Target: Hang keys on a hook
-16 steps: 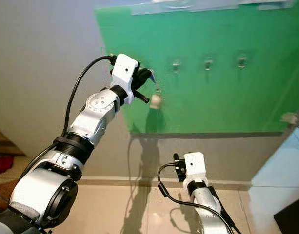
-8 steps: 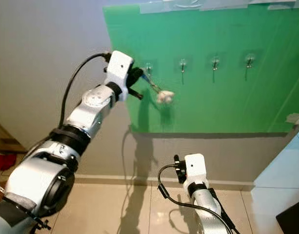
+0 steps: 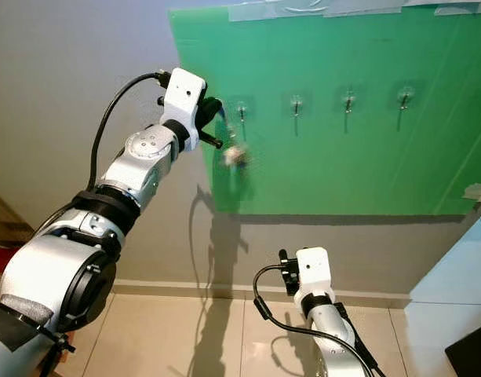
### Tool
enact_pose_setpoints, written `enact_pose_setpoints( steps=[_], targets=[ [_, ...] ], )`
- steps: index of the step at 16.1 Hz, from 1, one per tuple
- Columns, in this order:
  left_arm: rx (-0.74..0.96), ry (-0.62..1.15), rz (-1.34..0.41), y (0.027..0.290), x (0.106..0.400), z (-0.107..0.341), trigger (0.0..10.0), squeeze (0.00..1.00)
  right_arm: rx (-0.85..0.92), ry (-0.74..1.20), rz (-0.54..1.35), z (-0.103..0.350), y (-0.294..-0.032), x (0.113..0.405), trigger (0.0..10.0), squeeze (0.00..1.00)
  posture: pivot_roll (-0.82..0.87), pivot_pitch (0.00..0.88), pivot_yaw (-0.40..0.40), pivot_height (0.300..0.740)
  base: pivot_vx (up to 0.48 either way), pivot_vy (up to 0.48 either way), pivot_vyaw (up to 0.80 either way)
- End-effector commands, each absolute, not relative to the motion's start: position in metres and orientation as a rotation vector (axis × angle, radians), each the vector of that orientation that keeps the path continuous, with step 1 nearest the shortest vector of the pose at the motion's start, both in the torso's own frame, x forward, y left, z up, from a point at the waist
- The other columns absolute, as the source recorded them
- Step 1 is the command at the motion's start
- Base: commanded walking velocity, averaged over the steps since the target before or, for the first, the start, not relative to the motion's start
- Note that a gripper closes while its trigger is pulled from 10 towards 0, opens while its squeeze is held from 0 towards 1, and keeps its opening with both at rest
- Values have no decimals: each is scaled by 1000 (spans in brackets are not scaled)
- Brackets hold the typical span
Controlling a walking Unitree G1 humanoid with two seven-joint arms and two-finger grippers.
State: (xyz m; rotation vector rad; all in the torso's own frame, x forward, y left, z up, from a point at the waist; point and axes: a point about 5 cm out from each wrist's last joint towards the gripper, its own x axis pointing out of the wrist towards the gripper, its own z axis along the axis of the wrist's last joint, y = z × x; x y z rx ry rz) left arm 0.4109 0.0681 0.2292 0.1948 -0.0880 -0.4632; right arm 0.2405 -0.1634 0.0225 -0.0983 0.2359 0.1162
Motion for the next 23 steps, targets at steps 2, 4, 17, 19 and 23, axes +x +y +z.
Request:
enact_pose_setpoints(
  steps=[2, 4, 17, 19, 23],
  targets=[
    [199, -112, -463, 70, 413, 239, 0, 0, -103, 220, 124, 25, -159, 241, 10000, 0, -114, 0, 131, 740, 0, 0, 0],
    [204, -118, -467, 69, 413, 242, 0, 0, -103, 220, 122, 25, -159, 241, 10000, 0, -114, 0, 134, 740, 0, 0, 0],
    [229, -214, -480, 56, 415, 278, 0, 0, -94, 218, 115, 24, -156, 244, 10000, 0, -117, 0, 154, 740, 0, 0, 0],
    [233, -213, -480, 53, 415, 280, 0, 0, -93, 216, 113, 24, -155, 244, 10000, 0, -122, 0, 160, 740, 0, 0, 0],
    [256, -186, -455, 55, 417, 277, 0, 0, -90, 220, 106, 22, -154, 241, 10000, 0, -130, 0, 171, 740, 0, 0, 0]
  ],
)
